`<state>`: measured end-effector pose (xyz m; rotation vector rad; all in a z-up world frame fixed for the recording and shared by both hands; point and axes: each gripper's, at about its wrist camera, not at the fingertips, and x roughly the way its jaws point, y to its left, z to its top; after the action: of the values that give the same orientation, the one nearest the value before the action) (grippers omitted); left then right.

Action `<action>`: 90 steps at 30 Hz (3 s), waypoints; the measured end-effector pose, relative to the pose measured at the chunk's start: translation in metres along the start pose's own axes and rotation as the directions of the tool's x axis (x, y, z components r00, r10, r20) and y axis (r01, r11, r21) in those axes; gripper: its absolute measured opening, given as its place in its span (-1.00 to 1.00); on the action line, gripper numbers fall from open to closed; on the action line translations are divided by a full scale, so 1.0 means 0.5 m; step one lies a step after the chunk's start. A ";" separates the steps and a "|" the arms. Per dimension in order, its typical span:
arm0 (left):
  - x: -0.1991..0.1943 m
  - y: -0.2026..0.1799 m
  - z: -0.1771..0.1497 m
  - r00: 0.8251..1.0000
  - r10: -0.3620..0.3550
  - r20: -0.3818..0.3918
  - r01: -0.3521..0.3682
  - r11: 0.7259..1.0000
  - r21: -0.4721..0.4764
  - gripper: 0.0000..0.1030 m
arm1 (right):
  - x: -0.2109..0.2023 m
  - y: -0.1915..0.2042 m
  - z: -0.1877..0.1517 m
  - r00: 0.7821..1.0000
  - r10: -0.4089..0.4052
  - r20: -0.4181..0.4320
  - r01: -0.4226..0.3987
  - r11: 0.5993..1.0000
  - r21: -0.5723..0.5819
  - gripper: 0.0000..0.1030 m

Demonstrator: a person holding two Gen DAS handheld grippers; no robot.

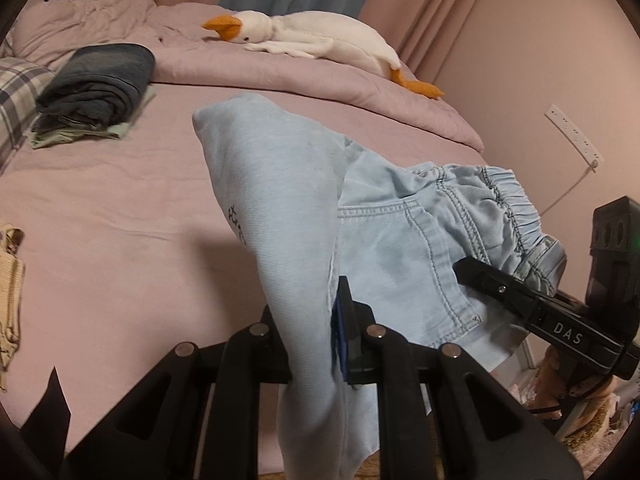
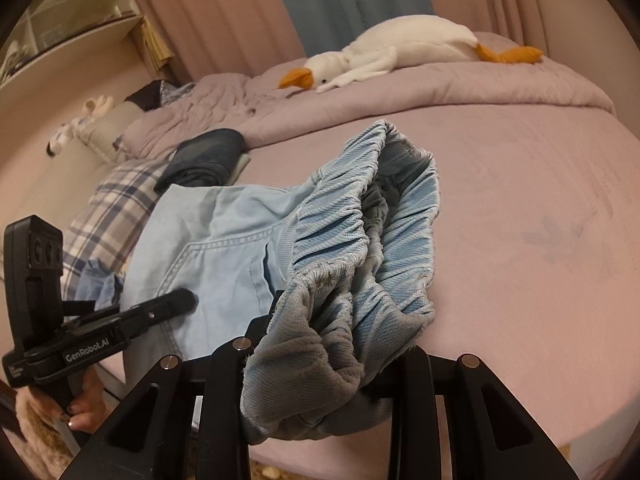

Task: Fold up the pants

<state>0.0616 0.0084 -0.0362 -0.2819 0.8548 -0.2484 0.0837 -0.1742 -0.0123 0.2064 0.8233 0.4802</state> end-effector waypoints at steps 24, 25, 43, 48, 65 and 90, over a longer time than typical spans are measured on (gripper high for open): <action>0.131 0.098 0.065 0.997 0.065 -0.039 -0.065 0.998 0.001 -0.69 | 0.122 -0.001 0.034 0.997 -0.010 -0.072 0.013 0.999 0.041 -0.40; 0.143 0.104 0.065 0.997 0.065 -0.050 -0.065 0.998 -0.001 -0.69 | 0.130 -0.003 0.033 0.997 -0.012 -0.081 0.016 0.999 0.045 -0.40; 0.245 0.160 0.042 0.985 0.073 -0.158 -0.084 0.994 -0.066 -0.51 | 0.230 -0.051 0.007 0.978 -0.015 -0.206 0.036 0.995 0.098 -0.40; 0.252 0.171 0.035 0.984 0.070 -0.164 -0.084 0.993 -0.083 -0.34 | 0.239 -0.063 -0.001 0.976 -0.018 -0.218 0.043 0.993 0.112 -0.37; 0.176 0.166 -0.005 0.960 0.225 -0.166 -0.242 0.966 -0.087 0.75 | 0.167 -0.073 -0.010 0.958 -0.203 -0.204 0.228 0.968 0.107 0.45; -0.080 0.001 -0.020 0.945 0.313 0.092 -0.314 0.949 -0.001 0.99 | -0.095 0.066 -0.005 0.971 -0.213 0.109 0.218 0.975 -0.031 0.74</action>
<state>0.0289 0.0205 -0.0146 -0.1398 0.7940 0.0562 0.0435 -0.1685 0.0291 0.1000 0.7219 0.2794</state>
